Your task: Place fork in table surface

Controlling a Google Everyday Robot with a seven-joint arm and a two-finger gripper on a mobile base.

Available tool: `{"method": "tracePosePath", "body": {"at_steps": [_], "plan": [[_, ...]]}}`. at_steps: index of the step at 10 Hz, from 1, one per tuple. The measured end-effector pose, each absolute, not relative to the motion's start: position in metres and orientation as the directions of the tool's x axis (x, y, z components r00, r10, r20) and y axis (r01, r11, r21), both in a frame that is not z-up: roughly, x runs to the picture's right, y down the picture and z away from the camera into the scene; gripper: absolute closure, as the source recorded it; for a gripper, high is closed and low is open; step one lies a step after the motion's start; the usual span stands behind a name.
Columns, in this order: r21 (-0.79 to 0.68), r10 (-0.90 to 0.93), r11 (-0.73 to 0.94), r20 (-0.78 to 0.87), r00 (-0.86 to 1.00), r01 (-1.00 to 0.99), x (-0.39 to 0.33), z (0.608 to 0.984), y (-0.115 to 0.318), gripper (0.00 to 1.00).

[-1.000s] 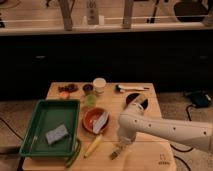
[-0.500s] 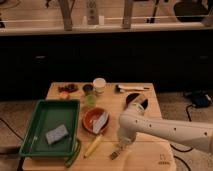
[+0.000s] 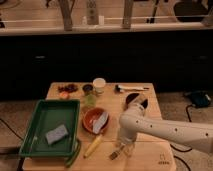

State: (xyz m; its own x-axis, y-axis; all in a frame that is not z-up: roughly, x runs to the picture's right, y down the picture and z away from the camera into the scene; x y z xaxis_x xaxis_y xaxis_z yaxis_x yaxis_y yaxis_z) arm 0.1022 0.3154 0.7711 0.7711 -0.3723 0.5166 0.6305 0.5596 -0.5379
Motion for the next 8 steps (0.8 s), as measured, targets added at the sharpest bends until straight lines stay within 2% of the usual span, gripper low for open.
{"method": "tracePosePath", "body": {"at_steps": [8], "plan": [[-0.450, -0.365, 0.605, 0.577, 0.731, 0.657, 0.1081, 0.7669, 0.3082, 0.20]]}}
